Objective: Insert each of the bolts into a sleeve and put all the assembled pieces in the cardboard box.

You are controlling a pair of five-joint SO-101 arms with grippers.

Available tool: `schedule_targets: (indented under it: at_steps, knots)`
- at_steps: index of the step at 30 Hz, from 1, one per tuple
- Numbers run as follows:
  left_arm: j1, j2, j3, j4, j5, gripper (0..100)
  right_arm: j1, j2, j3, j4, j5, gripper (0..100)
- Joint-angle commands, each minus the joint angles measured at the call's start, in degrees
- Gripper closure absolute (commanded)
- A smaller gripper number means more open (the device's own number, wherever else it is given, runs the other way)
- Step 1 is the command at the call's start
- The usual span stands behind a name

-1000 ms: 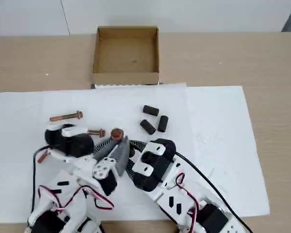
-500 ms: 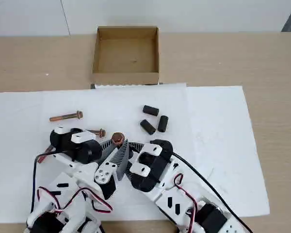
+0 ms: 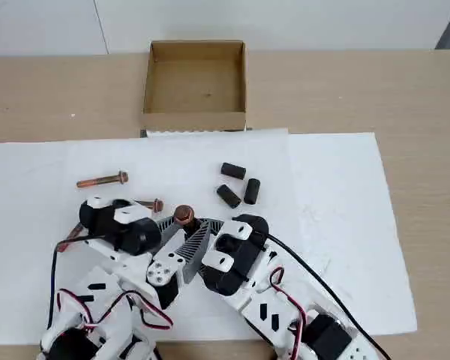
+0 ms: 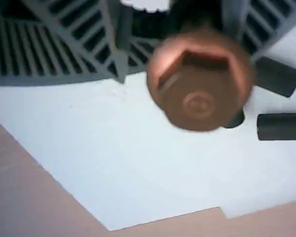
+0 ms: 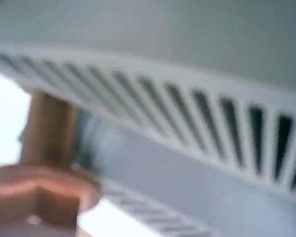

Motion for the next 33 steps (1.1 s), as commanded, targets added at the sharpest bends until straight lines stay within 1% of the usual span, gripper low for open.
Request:
schedule_targets:
  at_steps: [1,4,6,10,17,19,21,24,26,28,29,33]
  knots:
    - [-2.20,0.44,-1.27,0.09,-3.52,87,0.13,-0.75,-0.62,-1.45,0.62,99.5]
    - [-5.63,0.44,-1.10,0.00,-6.51,87,0.13,-0.66,-0.62,-1.45,0.62,99.5]
    - [-6.95,0.44,-1.27,0.00,-7.21,87,0.13,-0.66,-0.62,-1.45,0.62,99.5]
    - [-7.12,0.35,-1.45,-0.26,-6.95,87,0.13,-0.57,-0.62,-1.36,0.62,99.5]
    - [-7.30,0.35,-3.74,-6.07,-6.86,88,0.13,-0.40,-0.53,-1.27,0.62,99.5]
    - [-7.30,0.35,-4.62,-6.95,-6.86,92,0.13,-0.40,-0.53,-1.27,0.62,99.5]
    - [-7.30,0.18,-5.67,-6.86,-6.86,99,0.13,-0.40,-0.53,-1.19,0.62,99.5]
    - [-7.38,0.09,-6.20,-6.77,-6.86,99,0.75,-0.31,-0.53,-1.19,0.44,99.5]
    - [-7.47,0.09,-6.20,-6.68,-6.86,100,2.59,-0.22,-0.53,-1.19,0.35,99.5]
    - [-7.74,0.09,-6.20,-6.59,-6.86,100,6.02,-0.13,-0.53,-1.10,0.26,99.5]
    - [-9.05,0.09,-6.11,-6.59,-6.86,100,8.31,-0.13,-0.35,-0.13,0.26,99.5]
    - [-19.52,0.44,-4.35,-6.77,-7.21,100,17.98,-0.40,-0.35,6.55,-0.35,99.5]
